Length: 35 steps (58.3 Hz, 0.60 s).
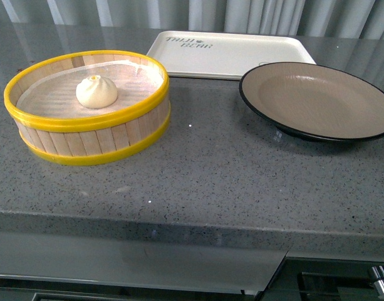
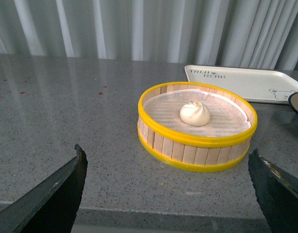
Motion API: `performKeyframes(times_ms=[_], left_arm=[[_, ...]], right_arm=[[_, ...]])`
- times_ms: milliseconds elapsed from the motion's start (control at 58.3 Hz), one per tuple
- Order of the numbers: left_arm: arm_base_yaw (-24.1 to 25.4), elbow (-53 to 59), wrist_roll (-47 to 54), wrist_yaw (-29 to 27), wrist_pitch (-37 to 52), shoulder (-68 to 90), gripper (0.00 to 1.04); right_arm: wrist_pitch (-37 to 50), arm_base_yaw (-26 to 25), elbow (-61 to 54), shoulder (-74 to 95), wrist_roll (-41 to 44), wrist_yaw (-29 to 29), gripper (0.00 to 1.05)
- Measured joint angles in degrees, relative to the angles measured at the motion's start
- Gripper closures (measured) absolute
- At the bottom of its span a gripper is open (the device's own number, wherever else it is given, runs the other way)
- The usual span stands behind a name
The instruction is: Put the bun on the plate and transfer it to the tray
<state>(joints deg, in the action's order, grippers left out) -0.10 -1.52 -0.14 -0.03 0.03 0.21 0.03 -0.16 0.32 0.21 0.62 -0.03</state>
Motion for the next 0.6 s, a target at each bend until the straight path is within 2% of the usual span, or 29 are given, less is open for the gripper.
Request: performKeyframes(times_ms=[600], left_arm=[[0.0, 0.0, 0.0, 0.0, 0.0, 0.0, 0.07]], right_arm=[[0.0, 0.0, 0.0, 0.0, -0.02, 0.0, 0.08]])
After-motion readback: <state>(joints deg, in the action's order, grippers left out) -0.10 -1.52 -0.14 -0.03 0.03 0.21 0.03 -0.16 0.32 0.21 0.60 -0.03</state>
